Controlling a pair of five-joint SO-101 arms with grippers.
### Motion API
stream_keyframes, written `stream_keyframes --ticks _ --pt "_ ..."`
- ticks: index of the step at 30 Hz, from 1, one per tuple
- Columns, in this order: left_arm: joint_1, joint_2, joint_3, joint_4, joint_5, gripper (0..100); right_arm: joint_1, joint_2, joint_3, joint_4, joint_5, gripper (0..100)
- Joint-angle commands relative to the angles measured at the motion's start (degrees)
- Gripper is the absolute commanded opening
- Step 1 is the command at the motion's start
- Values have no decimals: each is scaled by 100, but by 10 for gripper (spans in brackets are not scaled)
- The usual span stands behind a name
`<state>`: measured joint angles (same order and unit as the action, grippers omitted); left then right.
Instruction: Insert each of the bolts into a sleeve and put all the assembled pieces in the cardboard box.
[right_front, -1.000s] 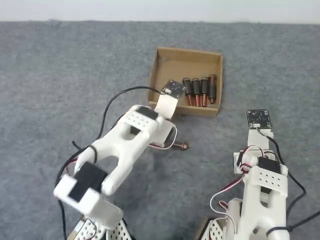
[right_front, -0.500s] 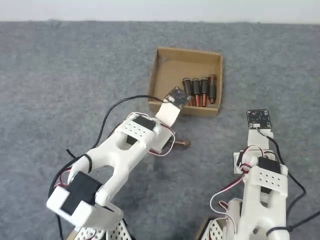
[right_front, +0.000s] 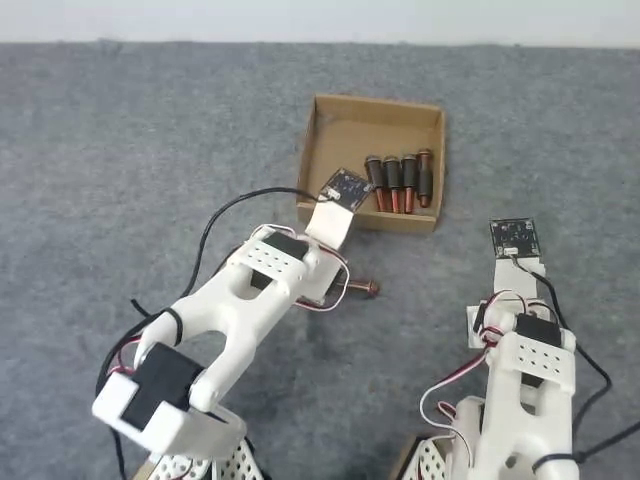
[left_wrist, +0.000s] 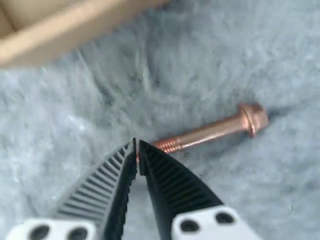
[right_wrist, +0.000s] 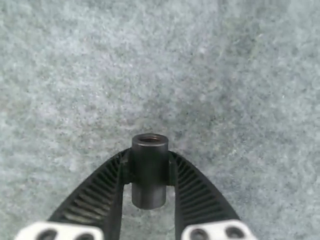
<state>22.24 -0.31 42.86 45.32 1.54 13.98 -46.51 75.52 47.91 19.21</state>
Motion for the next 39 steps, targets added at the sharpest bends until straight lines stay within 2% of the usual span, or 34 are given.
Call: stream_keyframes --ticks 1,7,9,13,17,24,28,33,39 --pt "44 -176 -75 440 325 12 31 -224 -53 -75 123 7" --pt "44 -176 -48 492 457 12 31 -224 -53 -66 123 7" --pt "79 -176 -57 747 457 13 31 -224 -53 -66 123 7" --pt "738 -176 110 1204 466 13 31 -224 -53 -66 123 7" --pt "1275 -220 233 1284 484 12 31 -224 -53 -66 123 7" --pt "993 -246 101 1248 387 12 31 -224 -53 -66 141 7" --pt "923 -255 -48 1292 -721 13 31 -224 -53 -66 141 7" --pt "1222 -255 -356 1996 -1908 13 31 -224 -53 -75 149 7" --pt "1143 -255 -470 2013 -3349 17 57 -224 -53 -84 149 7"
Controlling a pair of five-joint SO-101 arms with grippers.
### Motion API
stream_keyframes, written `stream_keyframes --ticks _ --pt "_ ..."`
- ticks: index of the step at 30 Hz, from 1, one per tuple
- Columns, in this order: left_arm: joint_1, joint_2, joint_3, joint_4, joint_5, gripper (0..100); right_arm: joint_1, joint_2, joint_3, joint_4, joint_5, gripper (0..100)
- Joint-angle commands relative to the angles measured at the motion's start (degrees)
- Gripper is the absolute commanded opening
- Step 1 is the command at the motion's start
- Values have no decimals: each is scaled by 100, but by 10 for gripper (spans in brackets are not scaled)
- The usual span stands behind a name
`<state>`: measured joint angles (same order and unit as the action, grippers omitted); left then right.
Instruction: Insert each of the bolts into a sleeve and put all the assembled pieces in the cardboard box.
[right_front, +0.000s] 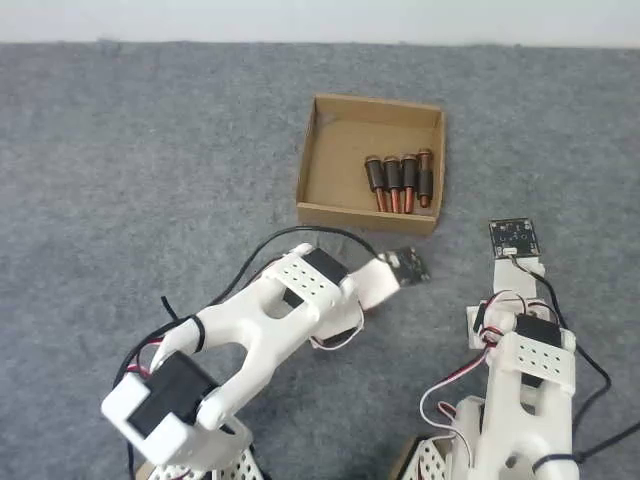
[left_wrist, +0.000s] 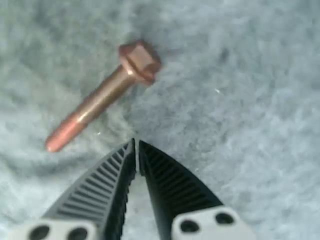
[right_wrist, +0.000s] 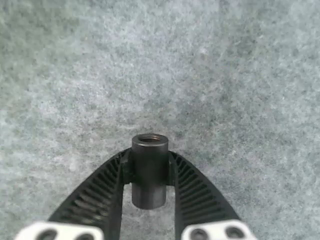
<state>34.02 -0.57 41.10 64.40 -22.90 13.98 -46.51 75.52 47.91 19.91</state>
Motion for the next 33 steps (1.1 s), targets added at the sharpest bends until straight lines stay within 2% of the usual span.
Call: stream_keyframes --ticks 1,5,7,11,19,23,33 --pt "-97 -229 -295 97 -1081 32 66 -224 -53 -84 79 7" --pt "-545 -229 -295 -264 -1363 129 321 -233 -79 -119 44 7" --pt "-809 -229 -303 -545 -1380 143 479 -251 -88 -119 35 7" --pt "-1029 -229 -435 -703 -1943 145 497 -224 -88 -180 35 7" --pt "-932 -220 -813 -703 -2646 145 488 -224 -70 -277 35 7" --pt "-668 -158 -866 -703 -2963 145 488 -224 -70 -286 35 7" --pt "-211 -53 -840 -914 -3015 145 365 -224 -79 -286 44 7"
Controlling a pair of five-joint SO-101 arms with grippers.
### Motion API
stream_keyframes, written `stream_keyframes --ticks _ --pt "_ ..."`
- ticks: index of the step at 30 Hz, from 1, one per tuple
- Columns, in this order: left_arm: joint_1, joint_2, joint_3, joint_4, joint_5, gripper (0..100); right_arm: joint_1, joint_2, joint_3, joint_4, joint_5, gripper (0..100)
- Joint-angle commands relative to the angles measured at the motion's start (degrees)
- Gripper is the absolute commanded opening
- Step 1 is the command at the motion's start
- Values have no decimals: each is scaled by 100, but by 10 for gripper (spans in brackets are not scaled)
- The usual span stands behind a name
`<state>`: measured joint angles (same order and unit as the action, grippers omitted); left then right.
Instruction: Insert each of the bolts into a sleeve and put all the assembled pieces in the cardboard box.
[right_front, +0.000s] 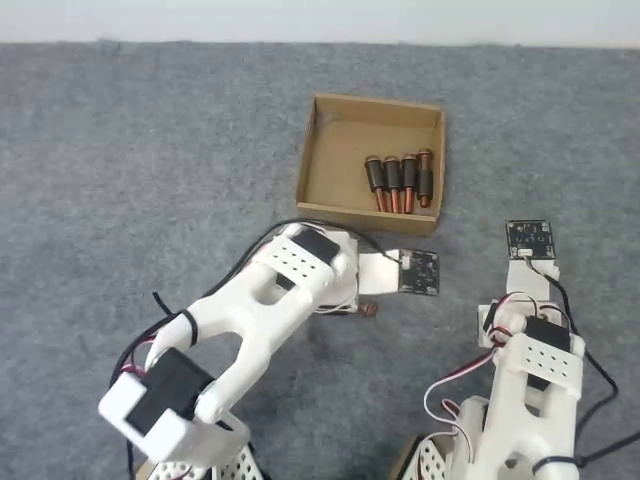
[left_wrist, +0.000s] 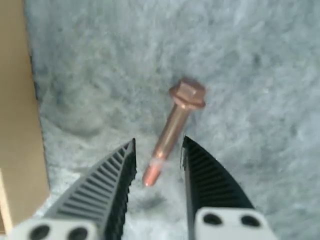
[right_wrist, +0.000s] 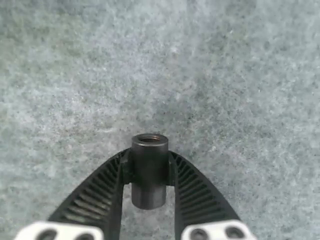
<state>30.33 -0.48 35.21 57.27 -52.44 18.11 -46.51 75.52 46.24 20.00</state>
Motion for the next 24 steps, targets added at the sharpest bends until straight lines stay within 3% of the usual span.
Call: stream_keyframes --ticks 1,6,9,24 --pt "193 62 -295 -202 -62 145 -84 -224 -79 -119 44 7" --pt "237 844 -752 -158 -44 145 -92 -224 -79 -119 62 7" --pt "246 888 -971 149 -44 145 -92 -224 -79 -119 62 7" --pt "554 1037 -945 220 431 131 -101 -224 -70 -119 70 7"
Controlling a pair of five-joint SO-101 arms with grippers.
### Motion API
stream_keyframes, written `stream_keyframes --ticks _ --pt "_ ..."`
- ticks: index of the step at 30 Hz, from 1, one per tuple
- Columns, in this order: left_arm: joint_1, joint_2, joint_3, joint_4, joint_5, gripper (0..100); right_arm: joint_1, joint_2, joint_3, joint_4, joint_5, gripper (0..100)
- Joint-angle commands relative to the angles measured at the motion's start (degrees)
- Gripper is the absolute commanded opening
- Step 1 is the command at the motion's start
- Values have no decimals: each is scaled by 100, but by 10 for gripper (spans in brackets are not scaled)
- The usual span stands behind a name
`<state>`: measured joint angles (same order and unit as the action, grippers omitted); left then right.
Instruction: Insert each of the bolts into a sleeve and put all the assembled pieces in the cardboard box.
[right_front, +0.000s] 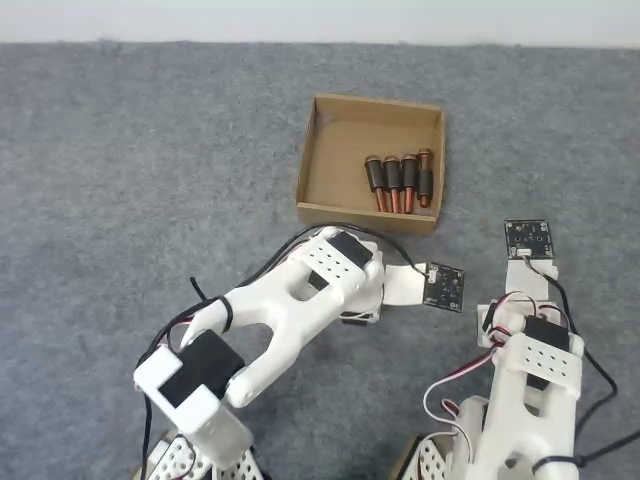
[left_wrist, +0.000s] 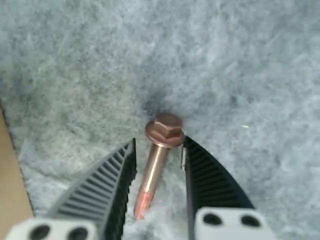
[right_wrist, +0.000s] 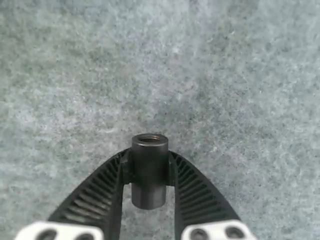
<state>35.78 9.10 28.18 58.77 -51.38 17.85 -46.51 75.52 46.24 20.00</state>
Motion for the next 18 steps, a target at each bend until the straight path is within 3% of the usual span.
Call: stream_keyframes --ticks 1,6,12,18 --pt "18 193 -286 62 527 113 -75 -224 -70 -119 70 7" --pt "44 844 -998 448 897 25 -84 -224 -70 -119 70 7" --pt "44 1231 -1508 818 967 12 -84 -224 -70 -119 70 7" --pt "-35 1231 -1525 527 2690 11 -84 -224 -70 -119 70 7"
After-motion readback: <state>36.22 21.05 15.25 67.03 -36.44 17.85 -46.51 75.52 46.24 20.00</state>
